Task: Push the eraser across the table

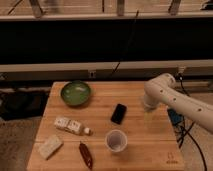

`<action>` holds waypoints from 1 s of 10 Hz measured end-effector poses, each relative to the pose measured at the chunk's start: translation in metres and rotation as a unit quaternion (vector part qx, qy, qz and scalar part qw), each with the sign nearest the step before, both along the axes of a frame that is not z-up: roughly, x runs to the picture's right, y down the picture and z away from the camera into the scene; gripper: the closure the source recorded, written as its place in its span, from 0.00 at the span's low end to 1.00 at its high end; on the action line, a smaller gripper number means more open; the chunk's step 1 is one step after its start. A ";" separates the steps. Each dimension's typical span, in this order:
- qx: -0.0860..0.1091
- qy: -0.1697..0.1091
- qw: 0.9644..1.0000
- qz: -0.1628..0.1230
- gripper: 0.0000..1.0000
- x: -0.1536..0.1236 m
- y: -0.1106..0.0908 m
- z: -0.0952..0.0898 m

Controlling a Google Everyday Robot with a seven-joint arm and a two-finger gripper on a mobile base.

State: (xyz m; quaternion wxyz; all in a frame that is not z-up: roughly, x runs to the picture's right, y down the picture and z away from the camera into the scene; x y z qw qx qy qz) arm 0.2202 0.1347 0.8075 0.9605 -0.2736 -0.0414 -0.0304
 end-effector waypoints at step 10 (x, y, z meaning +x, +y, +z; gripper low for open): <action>-0.013 -0.010 1.000 -0.011 0.70 -0.005 0.012 0.019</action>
